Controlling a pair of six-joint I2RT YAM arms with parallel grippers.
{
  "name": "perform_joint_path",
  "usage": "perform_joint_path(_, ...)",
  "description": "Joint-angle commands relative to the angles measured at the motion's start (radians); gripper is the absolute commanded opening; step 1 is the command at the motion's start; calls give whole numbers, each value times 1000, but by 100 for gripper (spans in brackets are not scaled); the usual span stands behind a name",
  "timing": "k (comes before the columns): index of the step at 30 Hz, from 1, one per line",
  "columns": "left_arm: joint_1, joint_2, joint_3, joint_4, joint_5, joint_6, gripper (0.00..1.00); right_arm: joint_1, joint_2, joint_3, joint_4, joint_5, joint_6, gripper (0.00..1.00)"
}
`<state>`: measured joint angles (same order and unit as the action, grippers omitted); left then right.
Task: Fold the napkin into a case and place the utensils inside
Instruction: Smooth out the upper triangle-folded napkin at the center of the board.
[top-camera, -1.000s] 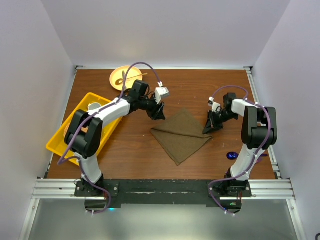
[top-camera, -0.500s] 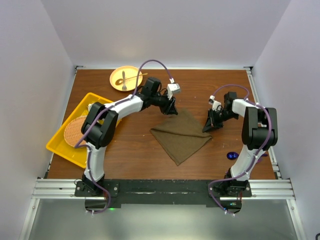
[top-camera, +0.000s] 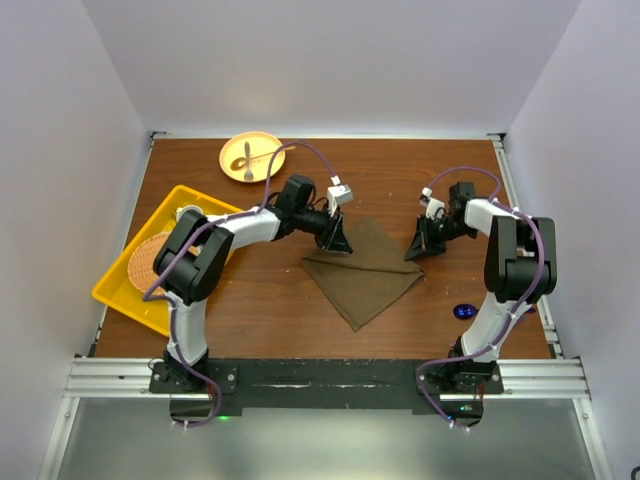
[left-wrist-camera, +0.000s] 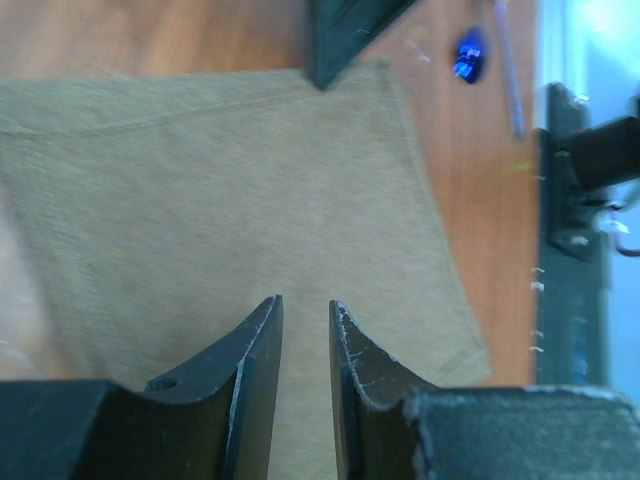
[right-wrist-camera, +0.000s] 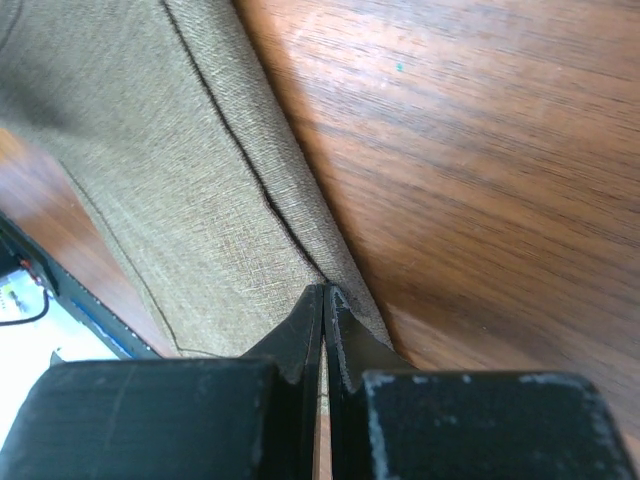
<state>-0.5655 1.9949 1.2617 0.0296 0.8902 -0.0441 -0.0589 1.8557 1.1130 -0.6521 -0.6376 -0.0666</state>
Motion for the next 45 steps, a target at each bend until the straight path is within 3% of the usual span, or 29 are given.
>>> perform_joint_path(1,-5,-87,-68,144,90,-166,30,2,-38,-10,28,45,24,0)
perform_joint_path(11,-1,-16,-120,262,76,-351,32,4,-35,-22,29,81,24,0)
perform_joint_path(26,62,185,-102,334,55,-493,33,2,-38,7,-9,67,-15,0)
perform_joint_path(27,64,189,-97,332,56,-493,33,2,-50,17,-24,58,-30,10)
perform_joint_path(30,65,212,-79,297,50,-481,33,2,-102,73,-108,-10,-97,28)
perform_joint_path(31,65,214,-76,287,50,-471,33,2,-122,93,-131,-39,-126,44)
perform_joint_path(34,65,212,-73,262,29,-456,32,2,-188,116,-190,-141,-163,66)
perform_joint_path(37,65,214,-73,260,27,-456,32,7,-225,107,-175,-244,-128,80)
perform_joint_path(45,65,223,-68,248,12,-450,32,175,-113,35,35,-461,109,84)
